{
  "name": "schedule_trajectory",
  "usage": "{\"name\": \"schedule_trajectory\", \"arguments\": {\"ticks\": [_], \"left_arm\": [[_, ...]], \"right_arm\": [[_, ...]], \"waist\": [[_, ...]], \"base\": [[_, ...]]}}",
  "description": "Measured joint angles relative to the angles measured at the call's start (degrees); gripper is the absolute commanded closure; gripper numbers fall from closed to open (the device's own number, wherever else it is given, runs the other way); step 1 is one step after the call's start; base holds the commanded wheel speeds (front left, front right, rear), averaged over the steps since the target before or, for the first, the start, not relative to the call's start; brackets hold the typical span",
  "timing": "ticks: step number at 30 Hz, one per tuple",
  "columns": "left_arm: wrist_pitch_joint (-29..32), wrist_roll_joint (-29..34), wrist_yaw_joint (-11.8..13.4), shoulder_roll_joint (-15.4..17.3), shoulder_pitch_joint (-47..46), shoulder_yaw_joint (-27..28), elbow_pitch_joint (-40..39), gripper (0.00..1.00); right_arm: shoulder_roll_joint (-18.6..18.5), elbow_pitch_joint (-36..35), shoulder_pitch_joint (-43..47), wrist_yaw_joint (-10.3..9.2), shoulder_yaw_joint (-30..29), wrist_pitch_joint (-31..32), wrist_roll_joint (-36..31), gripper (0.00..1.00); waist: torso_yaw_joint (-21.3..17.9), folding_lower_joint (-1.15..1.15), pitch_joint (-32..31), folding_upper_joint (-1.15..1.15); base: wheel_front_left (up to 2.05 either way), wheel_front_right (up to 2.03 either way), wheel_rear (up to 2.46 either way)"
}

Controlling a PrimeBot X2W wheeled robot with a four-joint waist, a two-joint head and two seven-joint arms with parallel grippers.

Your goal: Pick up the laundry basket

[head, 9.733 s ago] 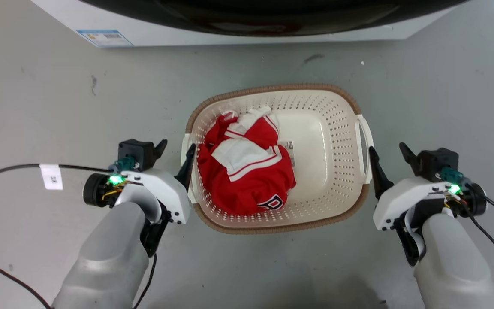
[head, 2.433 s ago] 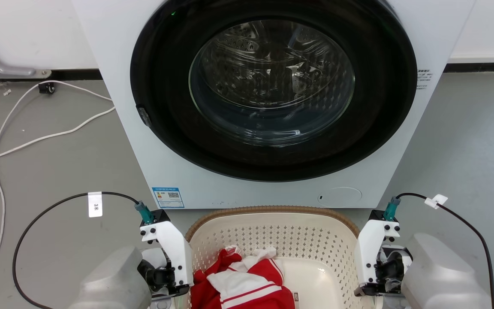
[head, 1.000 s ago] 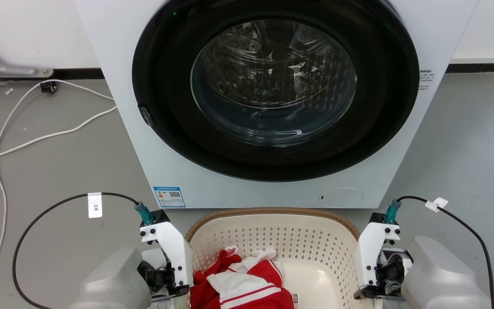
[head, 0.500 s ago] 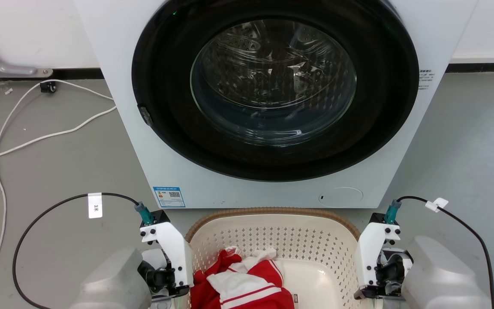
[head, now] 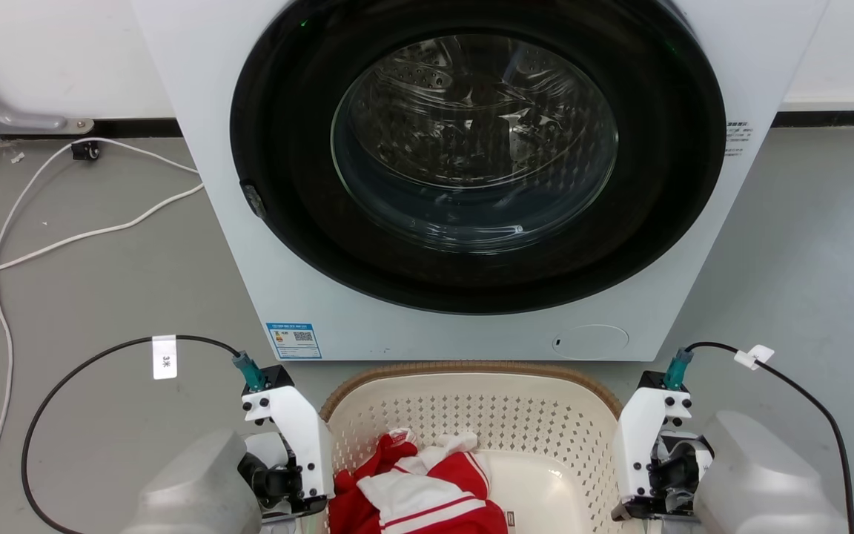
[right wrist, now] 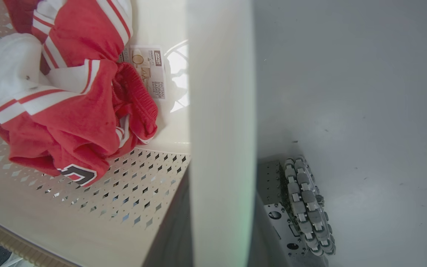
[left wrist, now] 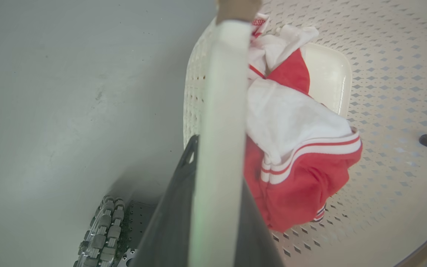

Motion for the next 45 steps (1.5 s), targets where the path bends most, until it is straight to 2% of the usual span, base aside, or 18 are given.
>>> {"name": "schedule_trajectory", "arguments": {"ticks": [45], "left_arm": [[-0.32,-0.6,0.0,0.08,0.51,-0.54,0.09,1.0]], "right_arm": [[-0.02,0.01,0.53,0.0,1.64,-0.13,1.64,1.0]], "waist": [[-0.48,0.0,0.35,0.0]], "base": [[0.0,0.0,0.0]]}}
